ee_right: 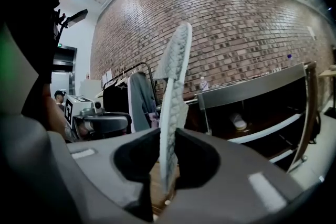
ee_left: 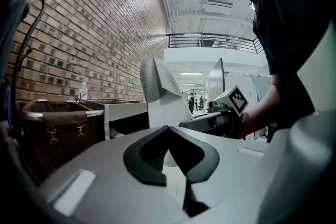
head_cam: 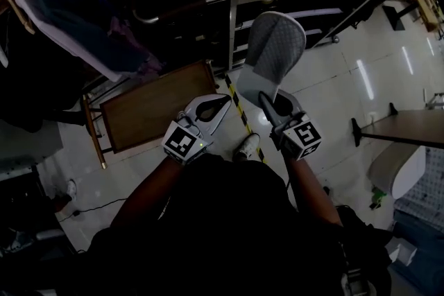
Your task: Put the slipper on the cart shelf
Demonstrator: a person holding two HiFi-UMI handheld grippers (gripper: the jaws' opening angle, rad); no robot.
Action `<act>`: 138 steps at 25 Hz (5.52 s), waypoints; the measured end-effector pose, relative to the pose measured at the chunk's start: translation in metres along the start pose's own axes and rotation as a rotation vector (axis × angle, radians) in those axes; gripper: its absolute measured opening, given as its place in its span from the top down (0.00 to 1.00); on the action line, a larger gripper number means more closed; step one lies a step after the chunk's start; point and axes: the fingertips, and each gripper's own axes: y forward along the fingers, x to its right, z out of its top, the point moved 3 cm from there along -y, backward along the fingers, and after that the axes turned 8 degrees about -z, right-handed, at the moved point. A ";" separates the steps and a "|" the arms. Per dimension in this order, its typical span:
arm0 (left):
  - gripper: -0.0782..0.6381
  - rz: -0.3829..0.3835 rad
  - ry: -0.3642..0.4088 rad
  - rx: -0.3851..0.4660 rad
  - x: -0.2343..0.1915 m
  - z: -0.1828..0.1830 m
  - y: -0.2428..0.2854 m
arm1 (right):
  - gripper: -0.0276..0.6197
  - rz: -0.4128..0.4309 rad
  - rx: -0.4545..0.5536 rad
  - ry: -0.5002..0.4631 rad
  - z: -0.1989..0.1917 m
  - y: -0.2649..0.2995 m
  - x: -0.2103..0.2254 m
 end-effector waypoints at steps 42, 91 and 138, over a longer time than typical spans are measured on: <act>0.89 -0.100 0.004 -0.017 -0.092 -0.017 0.182 | 0.86 0.248 -0.590 0.327 -0.135 0.107 0.168; 0.89 0.178 -0.101 -0.075 -0.181 -0.053 0.249 | 0.73 0.125 -0.186 0.042 -0.086 0.364 0.312; 0.89 0.201 -0.020 0.047 -0.131 -0.015 0.086 | 0.90 0.309 0.012 -0.272 0.044 0.143 0.056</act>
